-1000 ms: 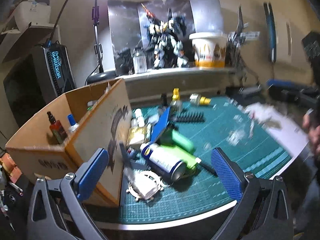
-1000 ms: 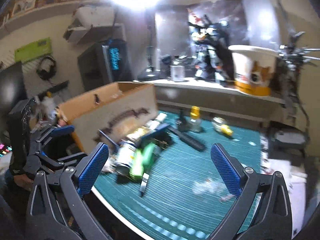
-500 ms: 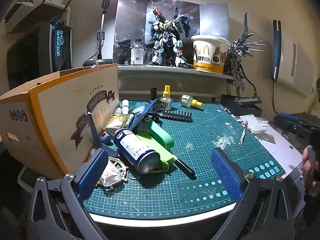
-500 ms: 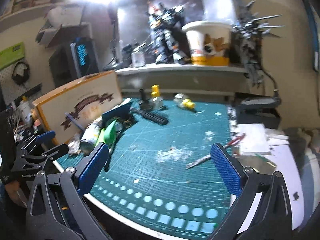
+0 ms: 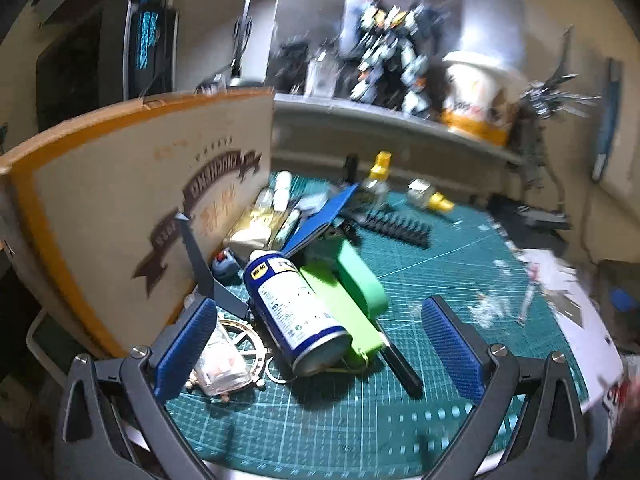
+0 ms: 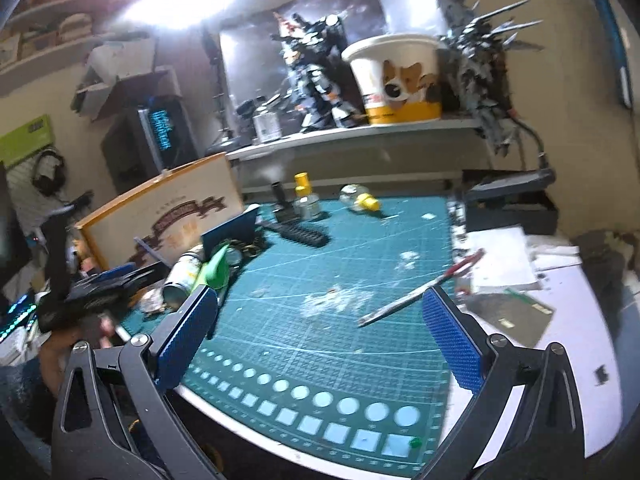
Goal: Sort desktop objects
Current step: 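Lower the left gripper around the blue lubricant can while the right gripper moves toward the yellow-capped bottle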
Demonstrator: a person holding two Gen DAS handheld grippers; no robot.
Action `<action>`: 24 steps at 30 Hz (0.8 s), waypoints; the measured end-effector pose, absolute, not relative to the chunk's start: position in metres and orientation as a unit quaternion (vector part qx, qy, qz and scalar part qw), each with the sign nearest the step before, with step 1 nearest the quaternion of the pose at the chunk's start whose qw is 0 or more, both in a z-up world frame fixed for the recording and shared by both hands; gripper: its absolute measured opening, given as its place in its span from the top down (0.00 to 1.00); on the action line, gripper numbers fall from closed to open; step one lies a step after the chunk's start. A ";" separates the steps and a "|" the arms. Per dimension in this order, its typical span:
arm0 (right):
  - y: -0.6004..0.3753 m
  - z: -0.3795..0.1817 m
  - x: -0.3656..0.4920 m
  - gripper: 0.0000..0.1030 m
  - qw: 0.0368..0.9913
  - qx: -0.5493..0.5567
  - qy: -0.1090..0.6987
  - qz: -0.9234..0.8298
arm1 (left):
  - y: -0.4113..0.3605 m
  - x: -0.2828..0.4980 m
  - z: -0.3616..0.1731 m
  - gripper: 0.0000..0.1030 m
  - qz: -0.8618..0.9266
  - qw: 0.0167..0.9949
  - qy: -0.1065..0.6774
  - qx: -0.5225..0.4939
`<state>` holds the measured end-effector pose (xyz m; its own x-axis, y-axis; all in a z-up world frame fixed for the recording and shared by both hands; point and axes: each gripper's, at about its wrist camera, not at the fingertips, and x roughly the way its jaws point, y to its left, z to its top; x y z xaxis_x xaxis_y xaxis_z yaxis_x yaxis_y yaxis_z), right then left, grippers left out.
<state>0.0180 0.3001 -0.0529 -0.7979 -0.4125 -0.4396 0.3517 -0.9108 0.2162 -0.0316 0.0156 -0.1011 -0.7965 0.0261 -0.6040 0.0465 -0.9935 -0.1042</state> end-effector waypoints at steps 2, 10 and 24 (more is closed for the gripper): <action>0.296 -0.054 0.019 0.00 0.210 0.243 -0.059 -0.945 | 0.016 -0.043 -0.104 0.00 -0.939 0.012 0.061 0.340; 0.293 -0.049 0.005 0.00 0.233 0.248 -0.056 -0.939 | 0.005 -0.076 -0.116 0.47 -0.911 0.028 0.051 0.409; 0.262 0.006 -0.125 0.01 0.247 0.304 0.095 -0.915 | 0.003 -0.095 -0.115 0.50 -0.867 -0.011 0.016 0.498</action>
